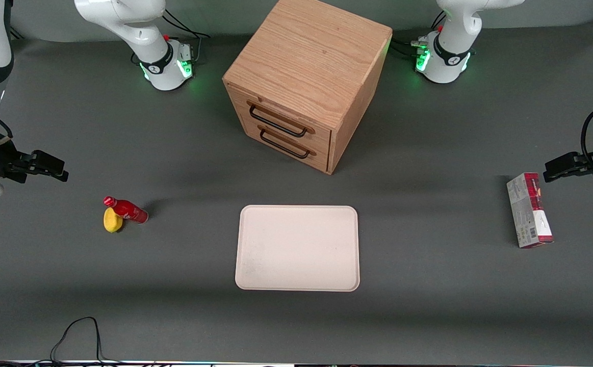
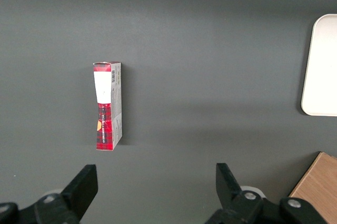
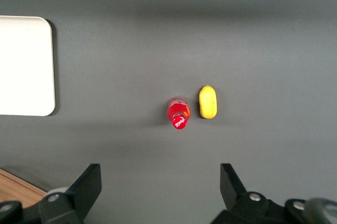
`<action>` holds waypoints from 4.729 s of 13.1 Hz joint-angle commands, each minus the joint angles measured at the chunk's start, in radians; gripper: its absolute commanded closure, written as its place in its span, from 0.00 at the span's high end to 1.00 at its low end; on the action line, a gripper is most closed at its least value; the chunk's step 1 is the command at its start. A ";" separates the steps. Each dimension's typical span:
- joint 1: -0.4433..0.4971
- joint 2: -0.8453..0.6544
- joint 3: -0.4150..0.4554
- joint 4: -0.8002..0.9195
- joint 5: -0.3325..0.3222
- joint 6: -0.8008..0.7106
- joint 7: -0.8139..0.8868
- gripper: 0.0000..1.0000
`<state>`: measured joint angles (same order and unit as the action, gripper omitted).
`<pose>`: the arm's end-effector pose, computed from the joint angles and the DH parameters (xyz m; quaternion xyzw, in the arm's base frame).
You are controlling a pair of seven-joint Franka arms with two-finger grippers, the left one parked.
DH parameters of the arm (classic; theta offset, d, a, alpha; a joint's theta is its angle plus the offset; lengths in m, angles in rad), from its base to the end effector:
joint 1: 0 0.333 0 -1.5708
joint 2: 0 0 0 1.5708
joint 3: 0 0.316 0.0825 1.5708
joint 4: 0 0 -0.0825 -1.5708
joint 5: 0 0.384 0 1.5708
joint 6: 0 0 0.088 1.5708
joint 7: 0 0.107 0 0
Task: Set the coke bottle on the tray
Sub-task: 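Move the right gripper toward the red Coca-Cola bottle lying on the table, then lower the open right gripper over the bottle's neck, then close the right gripper on the bottle neck and lift it, then carry the held bottle over to the cream tray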
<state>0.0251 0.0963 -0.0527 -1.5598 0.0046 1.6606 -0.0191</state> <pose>0.5904 -0.0144 0.5826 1.0000 -0.0043 0.0023 0.0003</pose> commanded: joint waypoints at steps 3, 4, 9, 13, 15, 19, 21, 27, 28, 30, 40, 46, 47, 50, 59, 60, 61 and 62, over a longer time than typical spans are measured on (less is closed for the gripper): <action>0.010 -0.012 -0.004 -0.008 -0.017 -0.024 0.015 1.00; 0.001 -0.012 -0.006 -0.009 -0.017 -0.028 -0.004 1.00; 0.006 -0.104 -0.070 -0.144 -0.017 -0.010 -0.082 1.00; 0.016 -0.121 -0.069 -0.167 -0.006 0.028 -0.078 1.00; 0.018 -0.132 -0.069 -0.241 -0.003 0.098 -0.081 1.00; 0.018 -0.124 -0.069 -0.391 -0.002 0.270 -0.081 1.00; 0.018 -0.119 -0.069 -0.469 0.000 0.368 -0.081 1.00; 0.018 -0.037 -0.069 -0.585 0.002 0.590 -0.081 1.00; 0.018 -0.015 -0.067 -0.586 0.002 0.609 -0.081 1.00; 0.018 0.032 -0.067 -0.585 0.003 0.654 -0.081 1.00; 0.024 0.094 -0.061 -0.580 0.034 0.696 -0.082 0.81; 0.036 0.095 -0.061 -0.574 0.034 0.696 -0.085 0.17; 0.036 0.095 -0.061 -0.574 0.034 0.696 -0.087 0.11; 0.036 0.088 -0.061 -0.557 0.034 0.683 -0.090 0.10; 0.026 0.056 -0.073 0.129 0.034 -0.144 -0.128 0.10; 0.027 0.056 -0.073 0.194 0.035 -0.204 -0.128 0.10; 0.030 0.057 -0.072 0.245 0.037 -0.247 -0.128 0.10; 0.032 0.060 -0.067 0.280 0.037 -0.271 -0.128 0.09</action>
<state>0.0550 0.1221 -0.1202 -1.3955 0.0208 1.4601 -0.1203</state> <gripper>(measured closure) 0.683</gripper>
